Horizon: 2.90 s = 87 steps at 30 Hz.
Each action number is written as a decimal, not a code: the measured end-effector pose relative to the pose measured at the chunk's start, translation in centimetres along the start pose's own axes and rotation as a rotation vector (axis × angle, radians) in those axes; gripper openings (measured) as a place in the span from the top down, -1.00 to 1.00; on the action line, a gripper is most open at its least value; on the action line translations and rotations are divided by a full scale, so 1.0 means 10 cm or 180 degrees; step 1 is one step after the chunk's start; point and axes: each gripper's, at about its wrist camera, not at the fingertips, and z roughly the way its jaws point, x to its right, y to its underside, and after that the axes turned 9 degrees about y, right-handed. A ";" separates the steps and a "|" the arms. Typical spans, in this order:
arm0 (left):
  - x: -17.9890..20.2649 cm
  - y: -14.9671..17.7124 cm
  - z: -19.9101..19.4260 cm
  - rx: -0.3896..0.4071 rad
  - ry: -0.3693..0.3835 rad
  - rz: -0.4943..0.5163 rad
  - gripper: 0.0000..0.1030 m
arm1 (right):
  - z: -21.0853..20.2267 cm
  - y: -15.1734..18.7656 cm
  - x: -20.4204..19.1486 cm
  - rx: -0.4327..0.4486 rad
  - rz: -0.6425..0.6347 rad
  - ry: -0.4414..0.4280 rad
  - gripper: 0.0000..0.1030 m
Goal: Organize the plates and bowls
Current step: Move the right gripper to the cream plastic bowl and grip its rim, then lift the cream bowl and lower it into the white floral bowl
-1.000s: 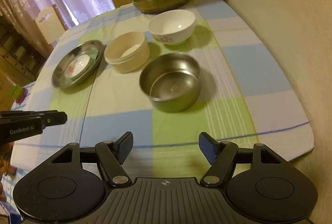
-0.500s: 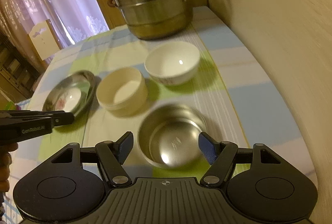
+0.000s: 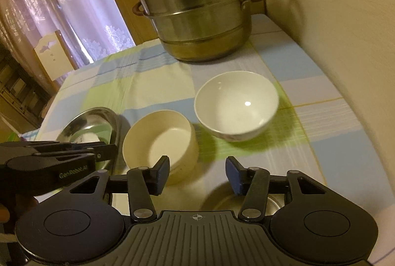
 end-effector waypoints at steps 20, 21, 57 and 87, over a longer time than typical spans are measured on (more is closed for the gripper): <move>-0.32 -0.17 0.53 -0.0241 0.0013 -0.0075 0.76 | 0.74 -0.10 -0.19 -0.0247 0.0154 0.0113 0.39; -0.32 -0.16 0.54 -0.0251 0.0016 -0.0078 0.76 | 0.76 -0.10 -0.19 -0.0258 0.0164 0.0113 0.41; -0.25 -0.24 0.15 -0.0109 0.0121 -0.0016 0.77 | 0.39 -0.21 -0.27 -0.0130 0.0077 0.0018 0.71; 0.46 -0.89 0.51 0.0108 0.0611 0.0289 0.76 | 0.20 -0.73 0.46 0.0135 0.0448 0.0508 0.71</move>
